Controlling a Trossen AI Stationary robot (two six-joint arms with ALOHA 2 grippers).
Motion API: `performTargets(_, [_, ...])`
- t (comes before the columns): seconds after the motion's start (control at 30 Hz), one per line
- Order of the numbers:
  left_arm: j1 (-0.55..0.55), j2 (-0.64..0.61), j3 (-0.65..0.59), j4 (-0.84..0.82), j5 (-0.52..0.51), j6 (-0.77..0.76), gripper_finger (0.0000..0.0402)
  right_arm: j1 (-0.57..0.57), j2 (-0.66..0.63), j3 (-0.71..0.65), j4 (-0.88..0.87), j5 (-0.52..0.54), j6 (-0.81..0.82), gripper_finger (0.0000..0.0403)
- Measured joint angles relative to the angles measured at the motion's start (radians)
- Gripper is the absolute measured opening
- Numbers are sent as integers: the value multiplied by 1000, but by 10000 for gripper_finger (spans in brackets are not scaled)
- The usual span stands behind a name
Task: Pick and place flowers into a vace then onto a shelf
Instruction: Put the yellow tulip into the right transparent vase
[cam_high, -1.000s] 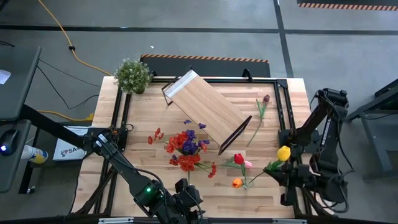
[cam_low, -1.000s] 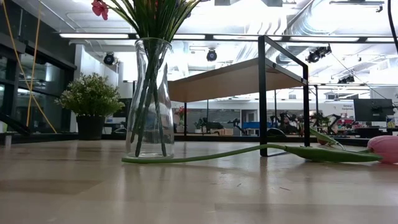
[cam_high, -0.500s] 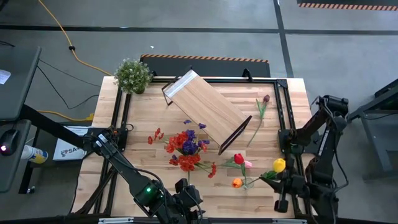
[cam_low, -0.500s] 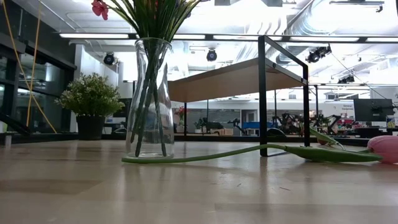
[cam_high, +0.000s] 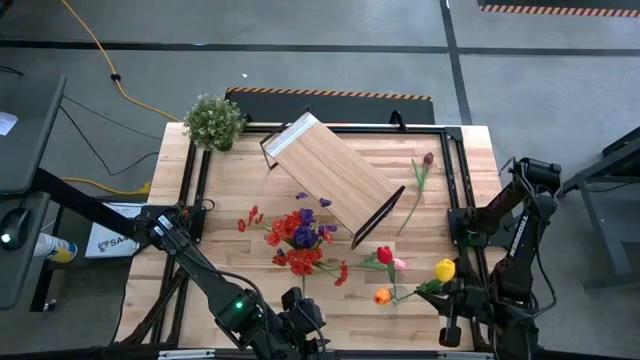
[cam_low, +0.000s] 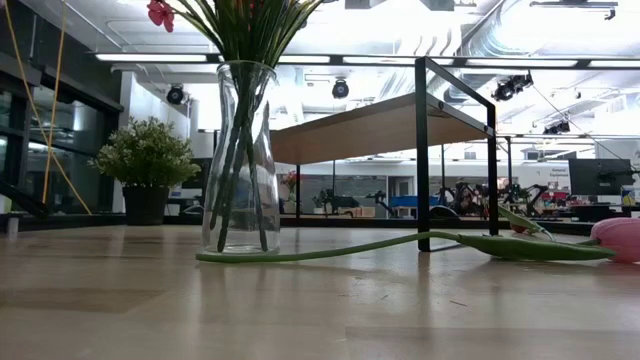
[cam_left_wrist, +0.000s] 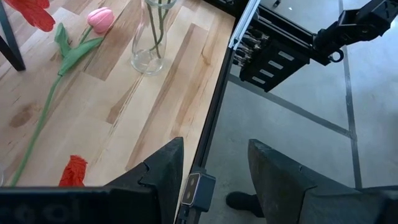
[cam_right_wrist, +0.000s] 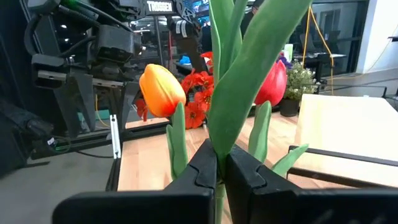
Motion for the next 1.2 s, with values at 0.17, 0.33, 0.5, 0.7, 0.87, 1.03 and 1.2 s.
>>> performTargets(0.17, [0, 0, 0, 0, 0, 1, 211, 0, 0, 0, -57, -45, 84, 5])
performTargets(0.33, [0, 0, 0, 0, 1, 3, 211, 0, 0, 0, -70, -79, 112, 7])
performTargets(0.5, [0, 0, 0, 0, 1, 3, 211, 0, 0, 0, -84, -105, 138, 19])
performTargets(0.7, [0, 0, 0, 0, 1, 3, 211, -1, 0, 0, -105, -123, 139, 15])
performTargets(0.87, [0, 0, 0, 0, 1, 3, 211, -12, 0, 0, -168, -167, 186, 17])
performTargets(1.03, [0, 0, 0, 0, 1, 3, 211, -46, 0, 0, -240, -260, 266, 29])
performTargets(1.2, [0, 0, 0, 0, 1, 3, 211, -74, 0, 0, -247, -316, 279, 46])
